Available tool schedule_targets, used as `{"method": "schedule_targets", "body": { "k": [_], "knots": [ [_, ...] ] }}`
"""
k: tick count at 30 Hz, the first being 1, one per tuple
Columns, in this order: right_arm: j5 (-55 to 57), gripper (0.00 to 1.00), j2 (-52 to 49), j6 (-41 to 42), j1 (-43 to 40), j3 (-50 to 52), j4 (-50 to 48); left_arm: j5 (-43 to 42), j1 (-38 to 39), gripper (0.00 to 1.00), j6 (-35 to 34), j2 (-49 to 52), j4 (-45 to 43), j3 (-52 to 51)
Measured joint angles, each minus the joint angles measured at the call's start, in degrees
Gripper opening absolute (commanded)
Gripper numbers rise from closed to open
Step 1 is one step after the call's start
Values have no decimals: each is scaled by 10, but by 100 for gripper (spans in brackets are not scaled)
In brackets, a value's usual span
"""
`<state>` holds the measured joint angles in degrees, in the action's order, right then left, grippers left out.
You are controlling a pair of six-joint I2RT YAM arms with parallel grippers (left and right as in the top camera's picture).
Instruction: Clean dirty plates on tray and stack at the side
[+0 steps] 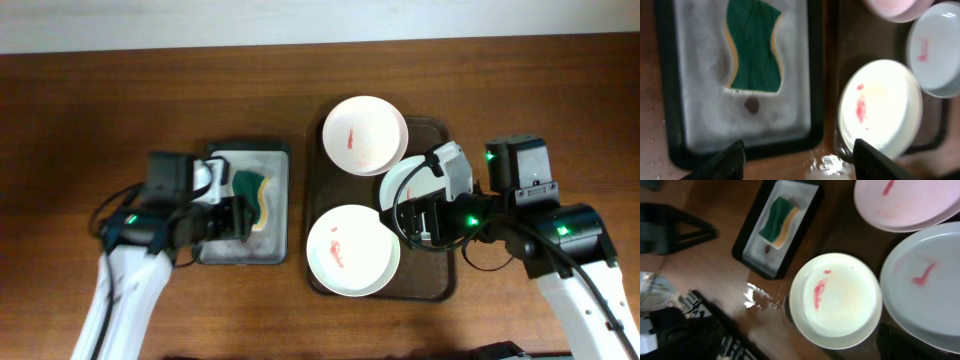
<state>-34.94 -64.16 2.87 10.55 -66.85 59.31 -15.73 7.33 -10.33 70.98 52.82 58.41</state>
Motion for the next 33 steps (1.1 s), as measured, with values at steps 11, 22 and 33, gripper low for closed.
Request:
{"method": "schedule_targets", "body": {
  "k": [11,22,33],
  "knots": [
    [-27,99,-4,1,0,-1,30,180,84,0,-92,306,-226,3],
    [-27,99,-4,4,0,-1,40,185,80,63,-92,257,-106,83],
    [-24,99,-4,3,0,-1,51,181,79,0,-81,334,-213,43]
  ]
}}
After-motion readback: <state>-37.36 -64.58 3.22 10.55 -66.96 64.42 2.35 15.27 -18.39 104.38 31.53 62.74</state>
